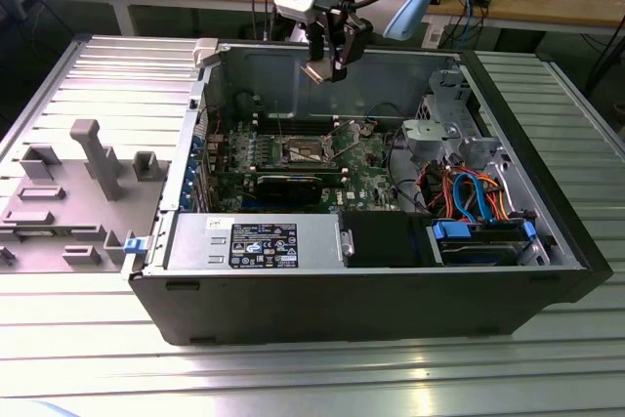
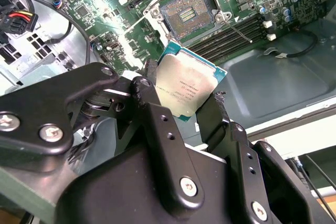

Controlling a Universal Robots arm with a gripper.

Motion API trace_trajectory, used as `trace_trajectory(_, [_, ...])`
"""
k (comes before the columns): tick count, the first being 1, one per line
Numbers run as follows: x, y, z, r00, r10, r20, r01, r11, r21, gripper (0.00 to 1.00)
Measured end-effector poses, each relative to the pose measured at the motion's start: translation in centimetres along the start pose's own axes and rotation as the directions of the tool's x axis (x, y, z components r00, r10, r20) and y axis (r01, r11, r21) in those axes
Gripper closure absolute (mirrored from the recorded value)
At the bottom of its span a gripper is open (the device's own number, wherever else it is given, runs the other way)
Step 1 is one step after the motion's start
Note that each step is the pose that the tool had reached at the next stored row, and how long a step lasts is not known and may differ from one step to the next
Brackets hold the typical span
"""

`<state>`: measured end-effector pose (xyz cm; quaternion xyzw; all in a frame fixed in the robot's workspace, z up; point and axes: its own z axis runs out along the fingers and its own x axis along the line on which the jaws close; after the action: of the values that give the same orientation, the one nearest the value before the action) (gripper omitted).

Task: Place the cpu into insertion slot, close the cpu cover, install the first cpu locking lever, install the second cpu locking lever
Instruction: 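Place the cpu into insertion slot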

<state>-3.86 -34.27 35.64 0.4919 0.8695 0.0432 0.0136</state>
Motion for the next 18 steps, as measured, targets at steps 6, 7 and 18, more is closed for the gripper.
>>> trace_trajectory(6, [0.0, 0.0, 0.0, 1.0, 0.004, 0.0003, -0.004, 1.0, -0.0001, 0.46])
trace_trajectory(7, [0.0, 0.0, 0.0, 1.0, 0.004, 0.0004, -0.004, 1.0, -0.0001, 0.46])
trace_trajectory(18, [0.0, 0.0, 0.0, 0.9999, 0.013, 0.0012, -0.013, 0.9999, -0.0003, 0.46])
